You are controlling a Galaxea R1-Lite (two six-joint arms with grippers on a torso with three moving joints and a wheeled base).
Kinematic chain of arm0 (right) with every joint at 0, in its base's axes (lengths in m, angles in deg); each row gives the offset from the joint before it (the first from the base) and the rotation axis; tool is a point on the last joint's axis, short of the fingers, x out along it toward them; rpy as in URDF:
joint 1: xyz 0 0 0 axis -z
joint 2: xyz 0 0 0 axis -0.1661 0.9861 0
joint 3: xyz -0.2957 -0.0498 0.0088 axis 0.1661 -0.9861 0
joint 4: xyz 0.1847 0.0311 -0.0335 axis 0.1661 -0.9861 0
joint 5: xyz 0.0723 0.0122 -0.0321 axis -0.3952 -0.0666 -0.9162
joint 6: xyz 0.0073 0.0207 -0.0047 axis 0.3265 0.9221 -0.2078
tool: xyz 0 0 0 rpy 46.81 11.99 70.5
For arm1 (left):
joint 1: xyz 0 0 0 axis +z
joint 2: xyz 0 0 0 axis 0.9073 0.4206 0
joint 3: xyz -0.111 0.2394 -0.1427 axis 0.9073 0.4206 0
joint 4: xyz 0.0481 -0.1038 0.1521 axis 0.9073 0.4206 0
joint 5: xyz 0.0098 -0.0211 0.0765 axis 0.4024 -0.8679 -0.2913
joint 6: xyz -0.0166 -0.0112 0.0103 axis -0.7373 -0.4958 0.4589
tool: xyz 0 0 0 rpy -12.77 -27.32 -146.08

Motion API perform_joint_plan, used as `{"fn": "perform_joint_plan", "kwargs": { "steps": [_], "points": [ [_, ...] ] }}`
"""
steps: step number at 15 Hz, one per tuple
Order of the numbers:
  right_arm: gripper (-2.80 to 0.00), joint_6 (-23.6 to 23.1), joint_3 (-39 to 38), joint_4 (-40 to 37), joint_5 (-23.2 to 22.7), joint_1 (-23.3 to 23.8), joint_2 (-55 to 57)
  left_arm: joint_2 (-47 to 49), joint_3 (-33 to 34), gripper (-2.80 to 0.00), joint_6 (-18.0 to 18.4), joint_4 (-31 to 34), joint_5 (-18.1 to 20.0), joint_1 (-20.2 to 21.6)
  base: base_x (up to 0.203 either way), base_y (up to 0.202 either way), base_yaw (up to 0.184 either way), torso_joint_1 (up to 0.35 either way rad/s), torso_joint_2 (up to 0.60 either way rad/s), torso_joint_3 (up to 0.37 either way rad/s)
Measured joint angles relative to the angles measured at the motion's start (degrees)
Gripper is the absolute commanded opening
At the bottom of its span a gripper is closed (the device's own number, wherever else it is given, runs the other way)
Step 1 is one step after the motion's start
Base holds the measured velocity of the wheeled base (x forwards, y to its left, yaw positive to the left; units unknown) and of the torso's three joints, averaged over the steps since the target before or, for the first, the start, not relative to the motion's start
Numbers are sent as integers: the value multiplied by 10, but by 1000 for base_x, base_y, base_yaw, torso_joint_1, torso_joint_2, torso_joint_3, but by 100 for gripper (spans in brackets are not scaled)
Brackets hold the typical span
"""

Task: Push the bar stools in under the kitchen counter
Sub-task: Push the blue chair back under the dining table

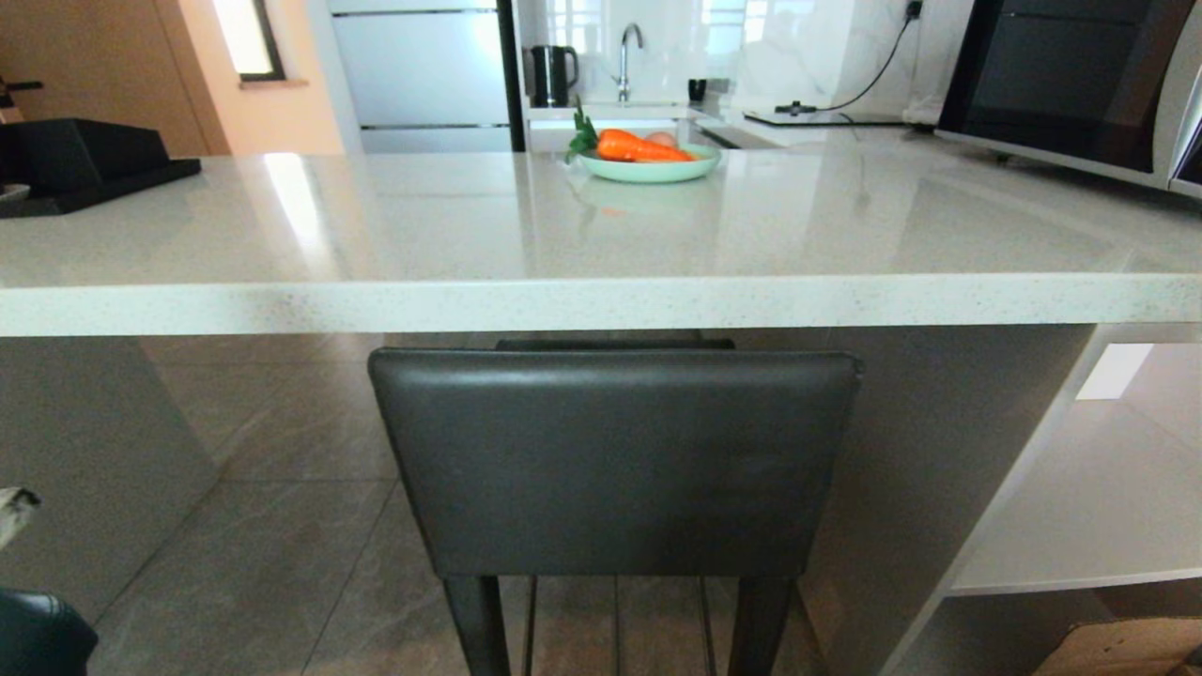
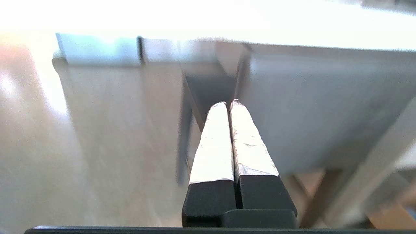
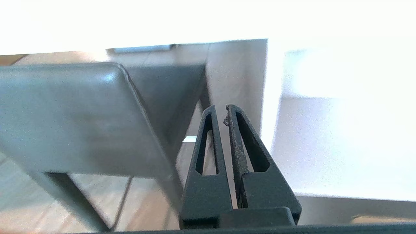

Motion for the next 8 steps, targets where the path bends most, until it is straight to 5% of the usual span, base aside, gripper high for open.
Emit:
{"fn": "perform_joint_plan", "kwargs": {
  "steps": [5,8],
  "points": [
    [-280,-24,32,-159,-1,30,-136,-116,-27,-280,85,85,6,34,0,0,0,0,0,0],
    [-280,-51,23,-186,6,37,-198,-138,-26,-280,86,87,22,38,0,0,0,0,0,0]
  ]
}}
